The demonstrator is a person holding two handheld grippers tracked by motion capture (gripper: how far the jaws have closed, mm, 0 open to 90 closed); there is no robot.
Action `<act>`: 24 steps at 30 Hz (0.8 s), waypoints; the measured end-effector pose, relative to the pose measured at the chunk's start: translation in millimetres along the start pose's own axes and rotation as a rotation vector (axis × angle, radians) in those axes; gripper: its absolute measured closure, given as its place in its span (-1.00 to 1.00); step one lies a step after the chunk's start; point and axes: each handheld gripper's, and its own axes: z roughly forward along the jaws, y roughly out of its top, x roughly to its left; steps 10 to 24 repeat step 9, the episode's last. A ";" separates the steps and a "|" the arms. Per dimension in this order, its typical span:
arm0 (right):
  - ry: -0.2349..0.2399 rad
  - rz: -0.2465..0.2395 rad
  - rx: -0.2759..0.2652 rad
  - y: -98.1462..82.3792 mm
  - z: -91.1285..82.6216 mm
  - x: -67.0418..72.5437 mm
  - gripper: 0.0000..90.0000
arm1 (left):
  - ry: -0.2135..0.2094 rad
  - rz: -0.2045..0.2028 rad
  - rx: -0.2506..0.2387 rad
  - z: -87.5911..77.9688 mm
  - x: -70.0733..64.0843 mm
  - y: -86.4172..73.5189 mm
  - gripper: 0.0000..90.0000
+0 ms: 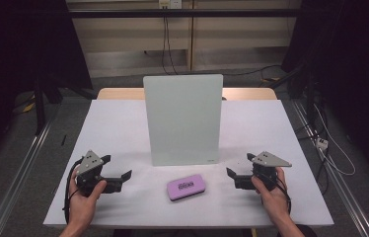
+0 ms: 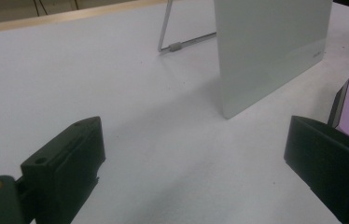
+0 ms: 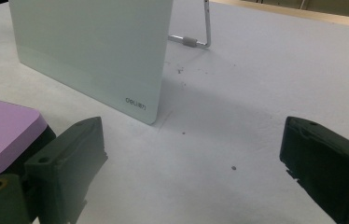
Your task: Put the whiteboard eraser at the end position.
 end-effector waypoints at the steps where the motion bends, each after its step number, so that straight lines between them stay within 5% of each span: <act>1: 0.001 0.000 0.000 -0.1 -0.1 0.0 -0.85 | 0.000 0.000 0.000 0.0 0.0 0.0 -0.88; 8: 0.001 0.008 0.001 -0.3 0.3 -1.0 -0.85 | -0.002 -0.063 0.011 0.0 6.2 -5.5 -0.88; 24: 0.002 0.013 0.000 -0.2 0.5 -1.1 -0.85 | -0.002 -0.063 0.011 0.0 6.2 -5.5 -0.88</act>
